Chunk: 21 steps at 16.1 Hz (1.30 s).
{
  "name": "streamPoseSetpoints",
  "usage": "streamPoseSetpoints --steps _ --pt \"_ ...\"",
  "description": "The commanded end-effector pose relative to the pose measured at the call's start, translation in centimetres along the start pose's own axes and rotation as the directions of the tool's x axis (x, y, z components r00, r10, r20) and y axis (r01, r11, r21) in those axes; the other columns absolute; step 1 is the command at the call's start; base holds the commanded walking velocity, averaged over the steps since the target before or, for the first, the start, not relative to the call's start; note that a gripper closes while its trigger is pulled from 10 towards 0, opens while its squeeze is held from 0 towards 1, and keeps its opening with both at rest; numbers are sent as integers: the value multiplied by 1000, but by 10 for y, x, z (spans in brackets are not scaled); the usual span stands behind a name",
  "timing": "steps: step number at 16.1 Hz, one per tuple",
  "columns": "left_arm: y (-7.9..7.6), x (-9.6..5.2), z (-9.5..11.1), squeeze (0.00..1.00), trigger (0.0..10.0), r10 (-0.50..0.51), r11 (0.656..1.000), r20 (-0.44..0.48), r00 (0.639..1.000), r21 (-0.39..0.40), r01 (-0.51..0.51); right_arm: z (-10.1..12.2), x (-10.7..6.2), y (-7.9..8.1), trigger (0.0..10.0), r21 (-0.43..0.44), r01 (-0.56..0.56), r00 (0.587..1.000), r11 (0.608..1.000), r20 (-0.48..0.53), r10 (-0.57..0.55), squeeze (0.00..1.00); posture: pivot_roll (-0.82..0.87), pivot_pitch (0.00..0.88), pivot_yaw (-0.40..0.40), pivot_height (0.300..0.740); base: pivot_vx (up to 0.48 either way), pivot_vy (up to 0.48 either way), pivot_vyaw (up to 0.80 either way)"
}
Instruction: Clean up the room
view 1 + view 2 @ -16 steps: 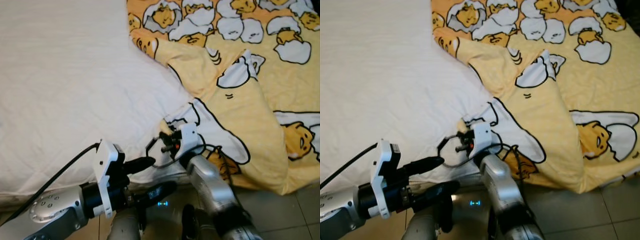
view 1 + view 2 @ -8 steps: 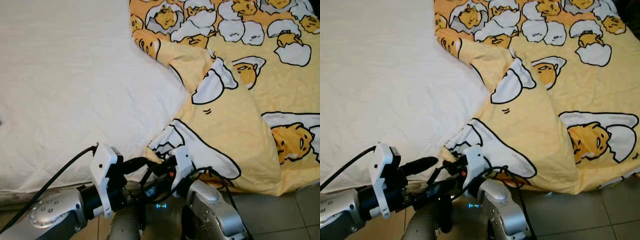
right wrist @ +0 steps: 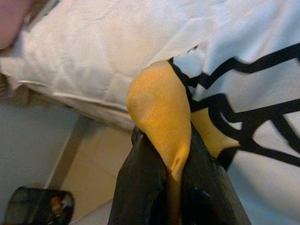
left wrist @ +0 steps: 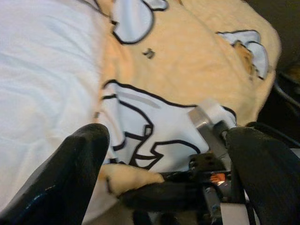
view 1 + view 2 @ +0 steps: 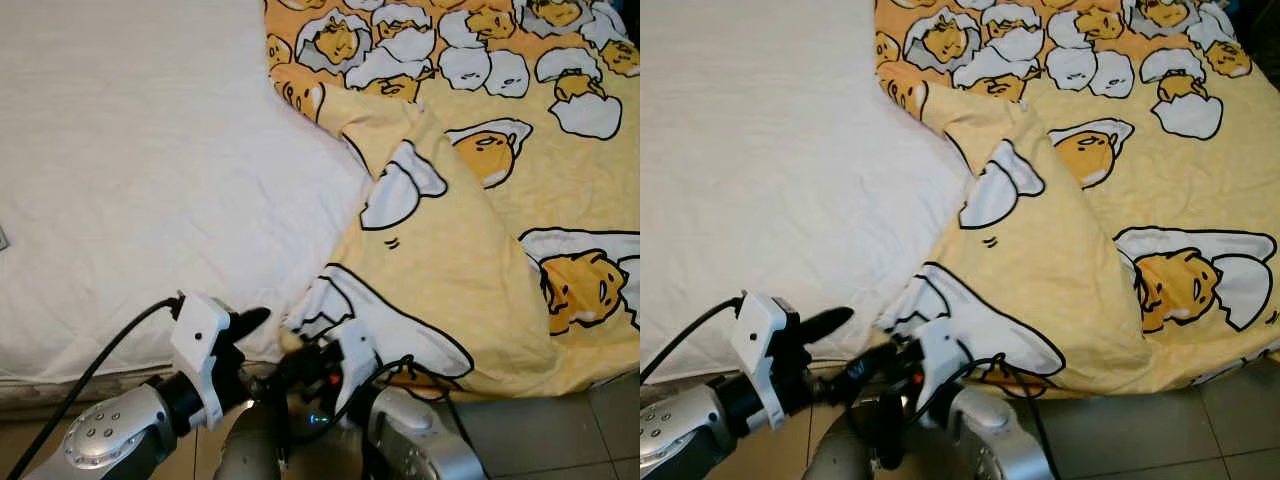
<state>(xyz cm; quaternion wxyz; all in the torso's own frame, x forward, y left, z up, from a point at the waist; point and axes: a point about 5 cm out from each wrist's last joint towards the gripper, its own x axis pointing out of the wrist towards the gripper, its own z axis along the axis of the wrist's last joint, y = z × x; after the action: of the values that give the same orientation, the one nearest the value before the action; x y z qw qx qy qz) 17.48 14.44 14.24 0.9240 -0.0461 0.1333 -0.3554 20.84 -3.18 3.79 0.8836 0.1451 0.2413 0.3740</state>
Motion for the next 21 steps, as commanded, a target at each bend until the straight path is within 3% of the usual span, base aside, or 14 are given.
streamPoseSetpoints --steps 1,3,7,14,18,21 --pt "2 0 -4 0 10000 23 1000 -13 1000 -2 -23 4 7 5 0 19 7 999 1000 36 -8 0 274 258 14 732 0 461 0" --pt "4 2 -5 0 10000 26 1000 -4 1000 6 -26 3 5 -8 0 6 55 998 998 29 -55 0 269 256 9 732 0 472 0" --pt "4 4 -6 0 10000 36 999 16 999 22 -36 3 5 -15 0 0 86 996 996 31 -86 0 265 256 7 732 0 119 0" --pt "0 5 -11 0 10000 19 1000 13 1000 24 -19 -16 -1 -27 0 -9 127 992 992 -15 -127 0 264 259 7 732 0 189 0" --pt "-3 4 -13 0 10000 12 1000 7 1000 20 -12 -47 -14 -40 0 -31 158 981 987 -113 -160 0 263 266 7 732 0 0 0" --pt "-6 2 -17 0 10000 0 998 -9 1000 60 1 -70 -27 -50 0 -47 183 965 982 -183 -188 0 265 274 10 732 0 0 0"
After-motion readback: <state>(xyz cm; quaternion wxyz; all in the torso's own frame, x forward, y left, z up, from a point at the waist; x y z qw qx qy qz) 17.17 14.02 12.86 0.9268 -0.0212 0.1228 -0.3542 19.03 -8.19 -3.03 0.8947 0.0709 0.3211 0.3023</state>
